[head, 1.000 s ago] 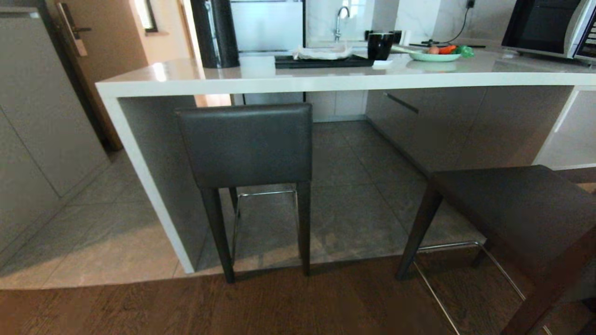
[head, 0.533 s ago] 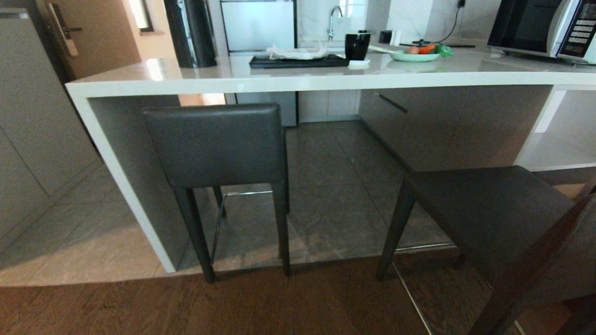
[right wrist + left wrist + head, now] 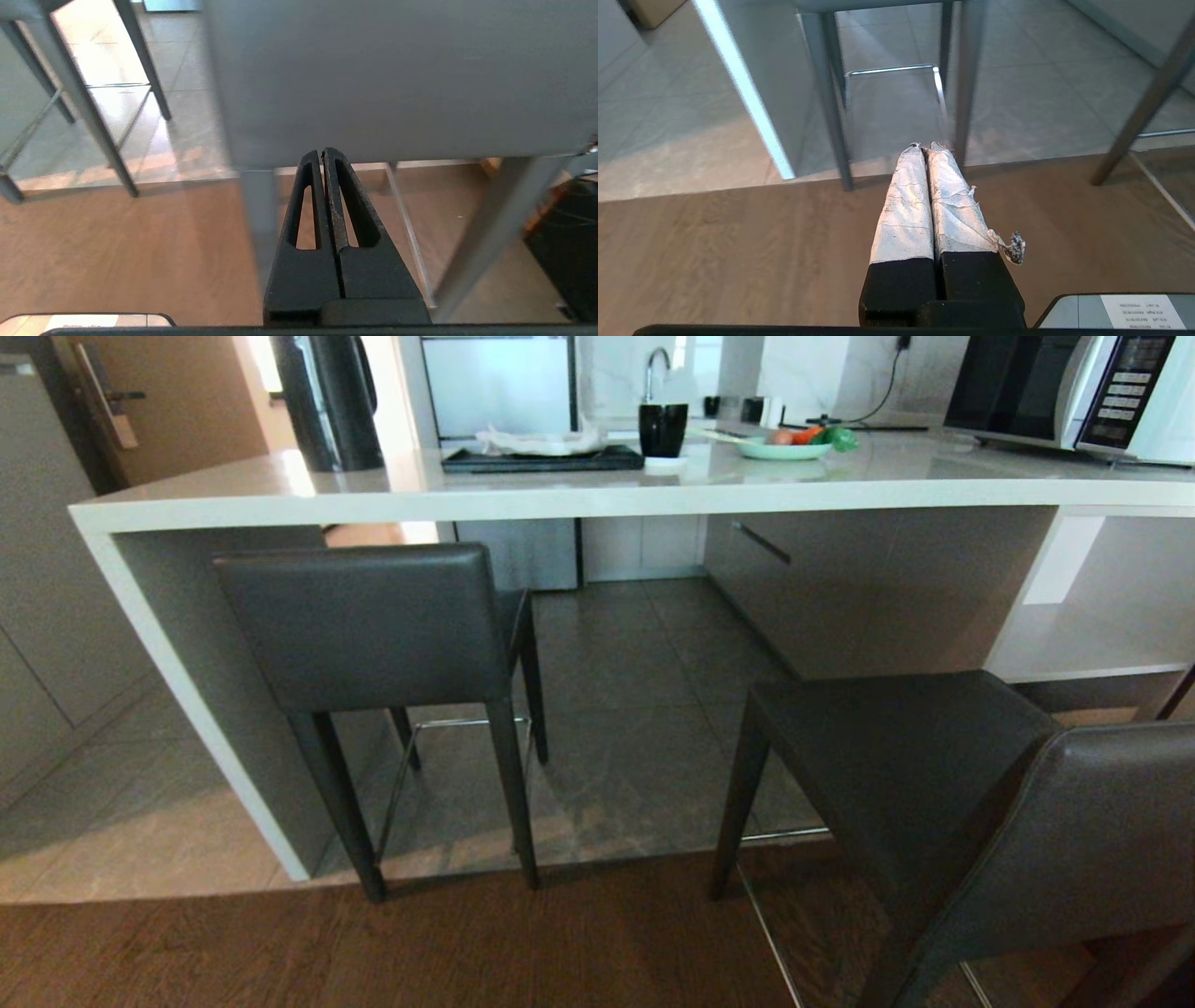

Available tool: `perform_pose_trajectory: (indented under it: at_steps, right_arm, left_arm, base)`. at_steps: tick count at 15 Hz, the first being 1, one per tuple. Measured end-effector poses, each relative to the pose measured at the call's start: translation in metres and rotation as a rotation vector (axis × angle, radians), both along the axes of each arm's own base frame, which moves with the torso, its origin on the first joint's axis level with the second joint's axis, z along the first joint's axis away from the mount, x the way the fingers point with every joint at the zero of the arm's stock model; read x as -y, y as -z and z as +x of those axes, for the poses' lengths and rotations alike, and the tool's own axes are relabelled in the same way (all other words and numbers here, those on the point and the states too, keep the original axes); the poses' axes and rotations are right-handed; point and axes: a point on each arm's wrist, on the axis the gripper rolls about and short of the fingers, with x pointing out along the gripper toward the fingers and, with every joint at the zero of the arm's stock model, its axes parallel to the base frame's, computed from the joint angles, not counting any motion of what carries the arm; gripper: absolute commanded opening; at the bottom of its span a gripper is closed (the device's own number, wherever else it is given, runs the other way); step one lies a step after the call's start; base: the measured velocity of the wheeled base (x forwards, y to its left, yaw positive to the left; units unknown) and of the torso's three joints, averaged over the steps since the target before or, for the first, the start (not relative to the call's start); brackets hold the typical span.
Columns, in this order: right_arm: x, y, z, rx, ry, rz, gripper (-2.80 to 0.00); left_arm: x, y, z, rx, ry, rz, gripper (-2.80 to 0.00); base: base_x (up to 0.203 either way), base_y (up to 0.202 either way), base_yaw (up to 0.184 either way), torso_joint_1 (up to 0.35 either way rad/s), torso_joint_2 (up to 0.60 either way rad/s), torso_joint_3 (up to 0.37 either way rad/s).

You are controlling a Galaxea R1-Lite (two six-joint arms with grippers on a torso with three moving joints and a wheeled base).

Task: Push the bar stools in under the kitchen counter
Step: Push the gray chair back under the dining table

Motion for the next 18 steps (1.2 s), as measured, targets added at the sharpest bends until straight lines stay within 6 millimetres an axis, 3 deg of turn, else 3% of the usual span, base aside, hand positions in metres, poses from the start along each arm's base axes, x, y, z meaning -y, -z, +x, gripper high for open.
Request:
perform_pose_trajectory:
  at_steps: [18]
  right_arm:
    - [0.0000,0.0000,0.0000,0.000,0.000,0.000,-2.80]
  left_arm:
    - [-0.0001,-0.0004,-0.0001,0.001,-0.008,-0.027,-2.80]
  base:
    - [0.000,-0.193,0.001,0.002,0.00,0.001]
